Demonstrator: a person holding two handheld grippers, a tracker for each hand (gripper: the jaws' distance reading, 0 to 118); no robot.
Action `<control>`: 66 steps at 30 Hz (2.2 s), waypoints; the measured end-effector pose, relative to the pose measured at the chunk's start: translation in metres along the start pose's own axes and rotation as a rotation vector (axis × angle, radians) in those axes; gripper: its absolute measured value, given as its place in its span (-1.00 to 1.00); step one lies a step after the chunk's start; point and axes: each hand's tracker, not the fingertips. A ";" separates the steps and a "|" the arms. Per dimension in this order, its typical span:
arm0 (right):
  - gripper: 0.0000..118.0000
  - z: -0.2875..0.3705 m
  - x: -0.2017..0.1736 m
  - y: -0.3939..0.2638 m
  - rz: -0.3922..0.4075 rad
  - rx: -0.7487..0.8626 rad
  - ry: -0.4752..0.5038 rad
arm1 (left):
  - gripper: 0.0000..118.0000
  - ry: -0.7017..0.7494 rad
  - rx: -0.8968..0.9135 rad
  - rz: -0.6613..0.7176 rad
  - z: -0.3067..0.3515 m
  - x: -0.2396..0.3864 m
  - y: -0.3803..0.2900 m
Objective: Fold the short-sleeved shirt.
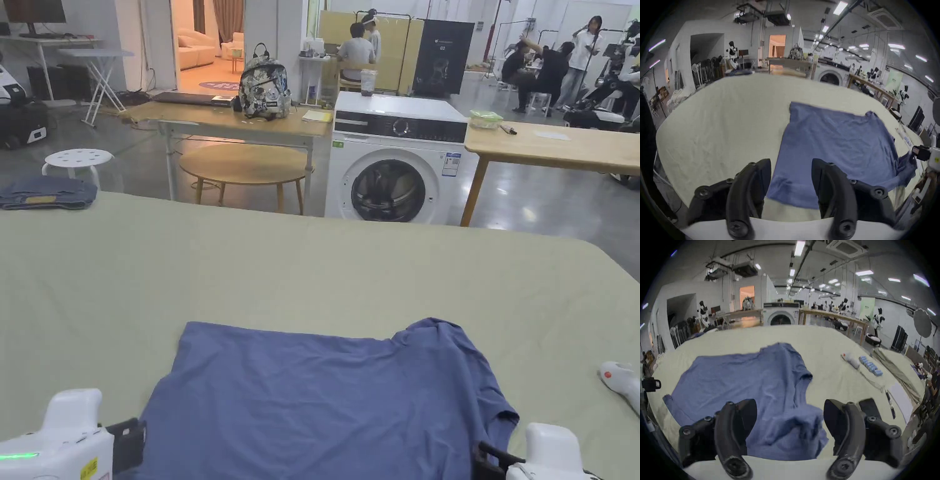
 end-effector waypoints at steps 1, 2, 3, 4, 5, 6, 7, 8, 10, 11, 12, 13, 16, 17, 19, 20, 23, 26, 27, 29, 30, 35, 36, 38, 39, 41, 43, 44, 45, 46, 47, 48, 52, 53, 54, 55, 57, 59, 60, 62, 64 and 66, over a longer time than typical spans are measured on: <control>0.48 0.003 -0.005 0.003 0.002 0.042 0.010 | -0.14 -0.011 0.044 -0.003 0.004 0.005 0.005; 0.48 0.006 -0.010 0.005 0.001 0.079 0.020 | -0.14 -0.022 0.075 -0.008 0.006 0.010 0.009; 0.48 0.016 -0.022 0.015 0.007 0.118 0.023 | -0.14 -0.032 0.117 -0.015 0.009 0.016 0.014; 0.48 0.019 -0.031 0.020 0.017 0.157 0.022 | -0.14 -0.034 0.167 -0.027 0.011 0.024 0.019; 0.48 0.021 -0.036 0.023 0.025 0.178 0.021 | -0.14 -0.030 0.196 -0.038 0.011 0.028 0.020; 0.46 0.023 -0.043 0.026 0.032 0.209 0.024 | -0.14 -0.033 0.227 -0.054 0.012 0.034 0.024; 0.33 0.020 -0.050 0.029 0.031 0.242 0.031 | -0.14 -0.035 0.240 -0.073 0.011 0.041 0.028; 0.07 0.020 -0.055 0.031 0.023 0.265 0.040 | -0.18 -0.039 0.248 -0.085 0.011 0.046 0.031; -0.73 0.021 -0.070 0.038 0.039 0.301 0.007 | -0.59 -0.045 0.266 -0.117 0.003 0.054 0.034; -0.83 0.016 -0.074 0.041 0.046 0.313 -0.004 | -0.80 -0.027 0.281 -0.144 0.002 0.059 0.036; -0.87 0.014 -0.078 0.043 0.043 0.324 0.011 | -0.95 0.005 0.296 -0.170 0.000 0.064 0.038; -1.00 0.013 -0.082 0.047 0.044 0.324 0.028 | -0.99 0.023 0.300 -0.184 -0.014 0.061 0.038; -1.00 -0.001 -0.093 0.058 0.043 0.314 0.042 | -1.00 -0.008 0.269 -0.197 -0.031 0.057 0.048; -1.00 -0.005 -0.095 0.061 0.043 0.300 0.065 | -1.00 -0.001 0.243 -0.211 -0.048 0.051 0.049; -1.00 -0.015 -0.098 0.064 0.047 0.284 0.070 | -1.00 0.015 0.202 -0.201 -0.069 0.038 0.058; -1.00 -0.020 -0.098 0.065 0.049 0.275 0.073 | -1.00 0.003 0.157 -0.161 -0.082 0.027 0.066; -1.00 -0.038 -0.098 0.065 0.050 0.231 0.084 | -1.00 -0.040 0.030 -0.039 -0.138 -0.006 0.092; -1.00 -0.058 -0.096 0.064 0.056 0.190 0.082 | -1.00 -0.077 -0.093 0.022 -0.187 -0.023 0.125; -1.00 -0.063 -0.094 0.063 0.056 0.177 0.081 | -1.00 -0.091 -0.150 0.043 -0.208 -0.031 0.137; -1.00 -0.076 -0.093 0.062 0.062 0.153 0.076 | -1.00 -0.128 -0.217 0.074 -0.233 -0.027 0.158; -1.00 -0.081 -0.093 0.061 0.066 0.147 0.072 | -1.00 -0.132 -0.248 0.084 -0.244 -0.027 0.165; -1.00 -0.103 -0.087 0.055 0.088 0.104 0.060 | -0.87 -0.149 -0.364 0.083 -0.290 -0.014 0.188; -1.00 -0.106 -0.084 0.053 0.087 0.095 0.060 | -0.54 -0.145 -0.374 0.083 -0.297 -0.012 0.189; -1.00 -0.110 -0.080 0.049 0.086 0.077 0.059 | 0.02 -0.135 -0.386 0.096 -0.305 -0.006 0.189; -1.00 -0.110 -0.078 0.047 0.083 0.072 0.060 | 0.02 -0.127 -0.398 0.098 -0.308 -0.004 0.187; -1.00 -0.113 -0.073 0.044 0.088 0.058 0.053 | 0.02 -0.075 -0.433 0.080 -0.318 0.001 0.187; -1.00 -0.114 -0.069 0.040 0.089 0.048 0.045 | 0.02 -0.068 -0.449 0.045 -0.326 0.006 0.183; -1.00 -0.114 -0.066 0.039 0.086 0.044 0.042 | 0.02 -0.041 -0.475 0.030 -0.329 0.010 0.179; -1.00 -0.115 -0.063 0.037 0.081 0.038 0.039 | 0.01 -0.020 -0.495 0.017 -0.332 0.014 0.175; -1.00 -0.116 -0.061 0.036 0.078 0.032 0.035 | 0.00 -0.017 -0.514 -0.001 -0.340 0.007 0.176; -1.00 -0.116 -0.058 0.035 0.076 0.027 0.030 | -0.01 -0.013 -0.480 -0.015 -0.336 0.012 0.173; -1.00 -0.116 -0.056 0.034 0.073 0.021 0.025 | -0.08 0.007 -0.473 -0.042 -0.333 0.018 0.171; -1.00 -0.117 -0.046 0.032 0.046 -0.009 0.013 | -0.89 0.039 -0.418 -0.235 -0.310 0.041 0.159; -1.00 -0.118 -0.043 0.033 0.043 -0.019 0.008 | -1.00 0.012 -0.428 -0.220 -0.313 0.041 0.161; -1.00 -0.120 -0.039 0.034 0.038 -0.027 -0.002 | -1.00 -0.018 -0.430 -0.211 -0.310 0.043 0.160; -1.00 -0.121 -0.036 0.037 0.032 -0.036 -0.007 | -1.00 -0.014 -0.429 -0.195 -0.307 0.044 0.160; -1.00 -0.126 -0.023 0.050 -0.034 -0.092 0.011 | -1.00 -0.042 -0.405 -0.155 -0.303 0.043 0.161; -1.00 -0.131 -0.010 0.065 -0.066 -0.087 0.013 | -1.00 -0.033 -0.388 -0.185 -0.294 0.045 0.160; -0.92 -0.137 -0.004 0.075 -0.052 -0.091 0.005 | -1.00 -0.003 -0.365 -0.232 -0.288 0.046 0.159; -0.52 -0.155 0.009 0.095 -0.013 -0.118 0.003 | -1.00 0.007 -0.344 -0.249 -0.279 0.048 0.158; -0.06 -0.183 0.025 0.112 0.005 -0.157 0.005 | -1.00 0.005 -0.320 -0.205 -0.266 0.043 0.159; -0.04 -0.213 0.038 0.130 0.013 -0.199 -0.006 | -1.00 0.007 -0.288 -0.179 -0.259 0.038 0.158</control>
